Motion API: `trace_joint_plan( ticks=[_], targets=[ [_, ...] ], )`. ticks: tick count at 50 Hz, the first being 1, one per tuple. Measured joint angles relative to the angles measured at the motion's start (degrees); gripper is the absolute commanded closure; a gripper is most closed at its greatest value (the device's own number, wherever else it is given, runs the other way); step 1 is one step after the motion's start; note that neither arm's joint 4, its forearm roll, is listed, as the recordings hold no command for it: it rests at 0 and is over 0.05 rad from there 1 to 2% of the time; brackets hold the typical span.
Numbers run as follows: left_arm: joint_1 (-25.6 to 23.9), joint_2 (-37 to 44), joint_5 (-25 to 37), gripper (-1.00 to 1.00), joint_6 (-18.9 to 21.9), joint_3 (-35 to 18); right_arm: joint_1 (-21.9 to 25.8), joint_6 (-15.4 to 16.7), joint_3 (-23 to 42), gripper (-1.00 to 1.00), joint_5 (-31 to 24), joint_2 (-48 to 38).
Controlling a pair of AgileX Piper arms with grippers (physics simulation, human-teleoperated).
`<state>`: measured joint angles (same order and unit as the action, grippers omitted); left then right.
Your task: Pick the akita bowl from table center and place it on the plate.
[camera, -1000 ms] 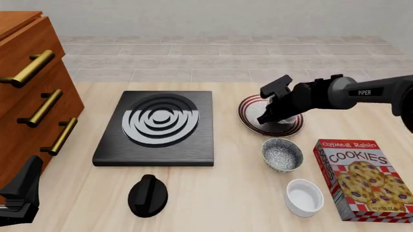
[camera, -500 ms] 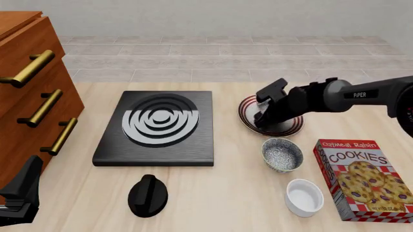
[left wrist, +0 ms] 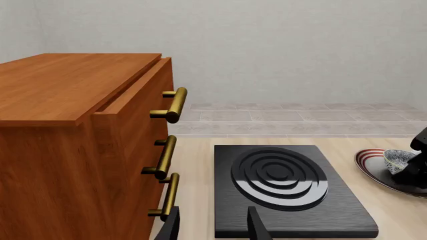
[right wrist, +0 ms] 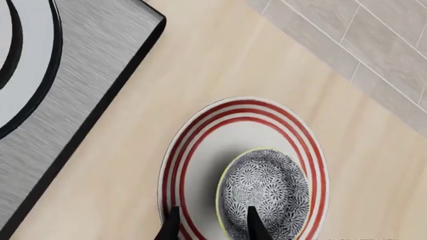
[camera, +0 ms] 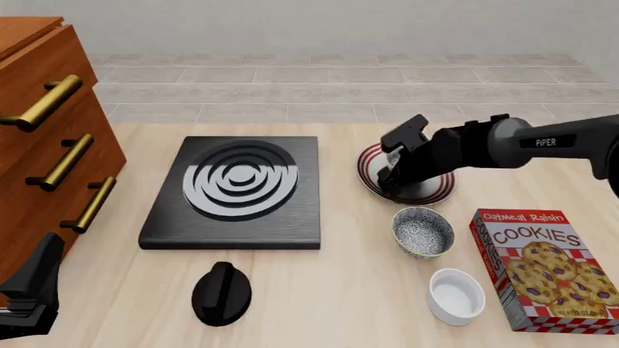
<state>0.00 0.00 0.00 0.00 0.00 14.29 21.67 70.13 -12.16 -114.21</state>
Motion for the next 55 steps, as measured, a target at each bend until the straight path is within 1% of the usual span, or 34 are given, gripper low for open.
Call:
trace_joint_plan(
  ticks=[17,30,42,55],
  targets=[
    [0.00,0.00,0.00,-1.00,0.00,0.00,0.90,1.36,-3.07,-1.00,0.38,5.11],
    [0.00,0.00,0.00,-1.00,0.00,0.00,2.52,0.57,-7.77,-1.00,1.86,10.86],
    [0.00,0.00,0.00,-1.00,0.00,0.00,3.99,-1.20,-15.05,-1.00,5.42,18.98],
    [0.00,0.00,0.00,-1.00,0.00,0.00,5.15,-4.34,-24.72,-1.00,10.64,29.71]
  ],
)
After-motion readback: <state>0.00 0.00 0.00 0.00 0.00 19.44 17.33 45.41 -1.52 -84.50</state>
